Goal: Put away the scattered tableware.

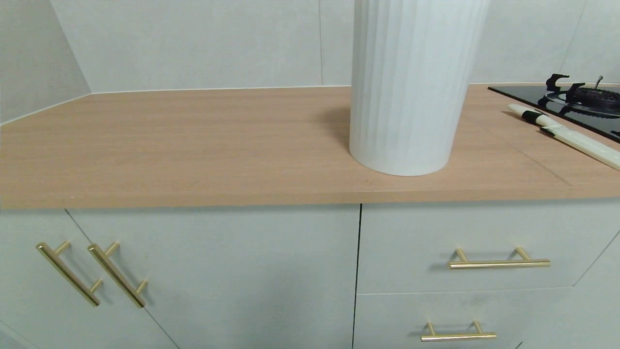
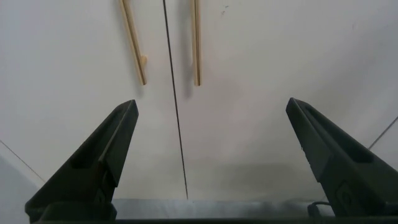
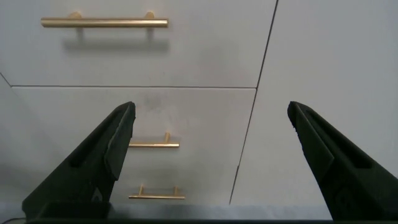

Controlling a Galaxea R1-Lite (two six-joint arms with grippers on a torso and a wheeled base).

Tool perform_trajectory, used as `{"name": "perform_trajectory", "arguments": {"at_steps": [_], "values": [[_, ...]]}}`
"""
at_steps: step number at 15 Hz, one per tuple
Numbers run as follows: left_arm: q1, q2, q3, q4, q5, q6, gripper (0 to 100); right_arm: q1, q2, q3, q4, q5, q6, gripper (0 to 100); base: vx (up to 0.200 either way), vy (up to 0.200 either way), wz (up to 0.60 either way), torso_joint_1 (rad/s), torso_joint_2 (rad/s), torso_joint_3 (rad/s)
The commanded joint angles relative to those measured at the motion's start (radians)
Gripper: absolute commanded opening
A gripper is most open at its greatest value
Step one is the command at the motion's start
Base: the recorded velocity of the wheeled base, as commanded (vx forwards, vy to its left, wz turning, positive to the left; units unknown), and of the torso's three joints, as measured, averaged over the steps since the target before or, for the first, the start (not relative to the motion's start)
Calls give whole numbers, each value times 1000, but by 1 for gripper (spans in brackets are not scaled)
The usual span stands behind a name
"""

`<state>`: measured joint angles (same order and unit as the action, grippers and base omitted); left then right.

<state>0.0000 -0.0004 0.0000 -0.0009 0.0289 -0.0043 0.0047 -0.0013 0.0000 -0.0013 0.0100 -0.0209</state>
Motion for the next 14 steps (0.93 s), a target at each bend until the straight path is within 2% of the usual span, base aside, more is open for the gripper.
{"name": "perform_trajectory", "arguments": {"at_steps": [1,5,14], "values": [[0,0,0,-1,0,0,100,1,1,0,0,1,-1,100,0,-200,0,7,-2,12],[0,0,0,-1,0,0,100,0,1,0,0,1,1,100,0,-200,0,4,2,0],[0,0,0,-1,0,0,100,0,1,0,0,1,-1,100,0,0,0,0,0,0]]}}
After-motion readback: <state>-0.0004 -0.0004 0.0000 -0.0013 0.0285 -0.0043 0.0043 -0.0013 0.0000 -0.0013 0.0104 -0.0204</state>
